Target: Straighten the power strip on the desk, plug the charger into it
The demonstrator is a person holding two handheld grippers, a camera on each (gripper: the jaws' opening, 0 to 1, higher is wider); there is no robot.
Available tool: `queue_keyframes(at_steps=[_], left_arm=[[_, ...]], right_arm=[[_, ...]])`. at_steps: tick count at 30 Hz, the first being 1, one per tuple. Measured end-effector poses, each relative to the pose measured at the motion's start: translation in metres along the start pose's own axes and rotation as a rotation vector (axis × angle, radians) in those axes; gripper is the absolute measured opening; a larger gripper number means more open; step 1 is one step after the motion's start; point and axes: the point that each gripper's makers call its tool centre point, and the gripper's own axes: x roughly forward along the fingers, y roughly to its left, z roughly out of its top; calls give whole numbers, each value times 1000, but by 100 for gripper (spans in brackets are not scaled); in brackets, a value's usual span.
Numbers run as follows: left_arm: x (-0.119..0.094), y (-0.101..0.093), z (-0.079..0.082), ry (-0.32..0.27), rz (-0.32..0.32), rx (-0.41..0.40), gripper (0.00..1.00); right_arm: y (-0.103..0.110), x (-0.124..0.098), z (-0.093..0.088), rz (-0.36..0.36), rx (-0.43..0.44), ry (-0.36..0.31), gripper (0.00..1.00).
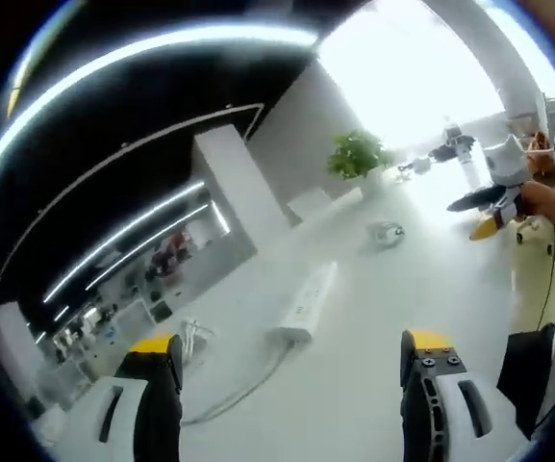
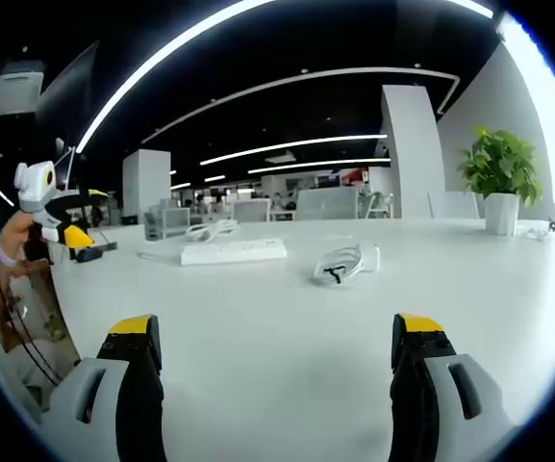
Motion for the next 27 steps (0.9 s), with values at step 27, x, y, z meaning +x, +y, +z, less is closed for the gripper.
queue_keyframes(at_steps=[27], left_arm=[[32,-3,55,31,-173,269,99]], right_arm=[[-2,-7,-4,-9,6,3,99]])
